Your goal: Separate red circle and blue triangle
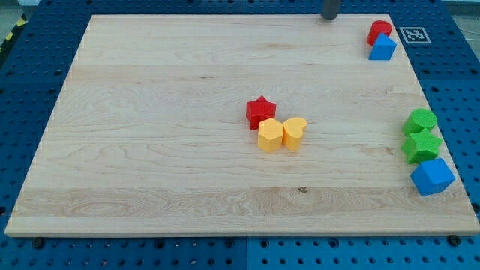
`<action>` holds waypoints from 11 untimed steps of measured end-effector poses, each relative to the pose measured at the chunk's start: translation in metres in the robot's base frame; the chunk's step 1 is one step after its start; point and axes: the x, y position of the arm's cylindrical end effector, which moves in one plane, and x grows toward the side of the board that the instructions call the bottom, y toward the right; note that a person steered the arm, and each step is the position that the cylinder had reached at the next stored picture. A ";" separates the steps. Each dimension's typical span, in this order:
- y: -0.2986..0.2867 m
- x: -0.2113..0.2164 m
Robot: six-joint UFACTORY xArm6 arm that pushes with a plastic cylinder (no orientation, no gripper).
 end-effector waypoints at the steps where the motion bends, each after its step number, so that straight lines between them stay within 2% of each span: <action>1: 0.036 0.001; 3: 0.105 0.008; 5: 0.117 0.070; 6: 0.114 0.073; 8: 0.063 0.065; 9: 0.055 0.058; 10: 0.051 0.019; 11: 0.034 0.030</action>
